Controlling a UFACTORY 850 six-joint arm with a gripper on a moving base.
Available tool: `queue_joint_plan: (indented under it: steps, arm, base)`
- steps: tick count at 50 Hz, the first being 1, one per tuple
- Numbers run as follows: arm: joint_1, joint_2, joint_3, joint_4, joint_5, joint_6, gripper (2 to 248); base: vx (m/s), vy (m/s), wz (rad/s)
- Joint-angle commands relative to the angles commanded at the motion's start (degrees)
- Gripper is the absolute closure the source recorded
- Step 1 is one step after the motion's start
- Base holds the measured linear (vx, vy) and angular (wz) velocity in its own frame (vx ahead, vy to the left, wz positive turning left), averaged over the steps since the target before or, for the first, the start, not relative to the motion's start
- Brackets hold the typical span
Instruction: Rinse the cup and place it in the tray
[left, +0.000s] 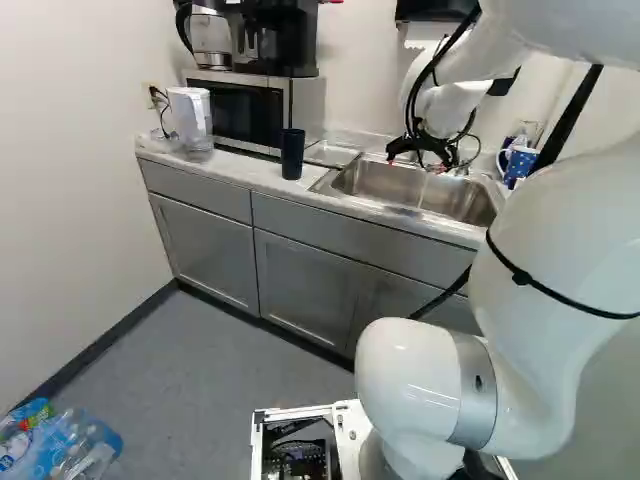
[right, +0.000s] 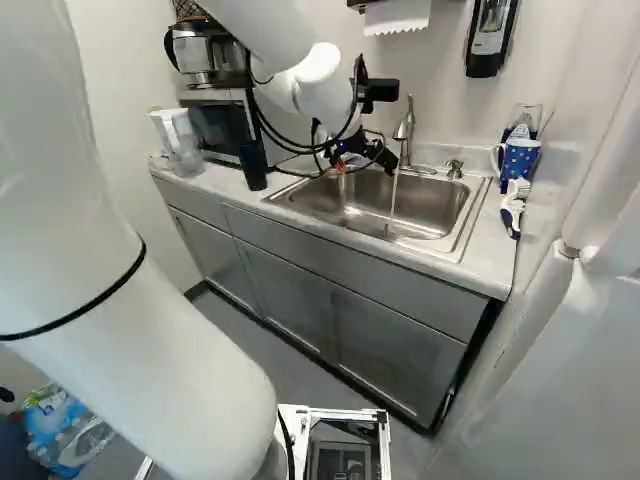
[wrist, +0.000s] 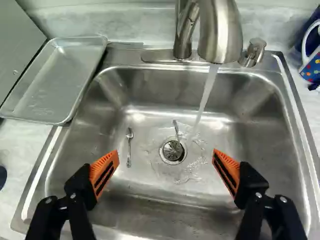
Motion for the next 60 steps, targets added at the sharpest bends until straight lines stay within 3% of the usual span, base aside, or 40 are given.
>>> queue_joint_plan:
  steps: [10,32,60]
  arm:
    - [-0.9,-0.4,-0.4,0.0,0.0,0.0,3]
    - [-0.8,-0.3,-0.3,0.0,0.0,0.0,3]
    - [3.8,2.4,2.3,0.0,0.0,0.0,3]
  base:
    - [0.000,0.000,0.000]
    - [0.000,0.000,0.000]
    - [0.000,0.000,0.000]
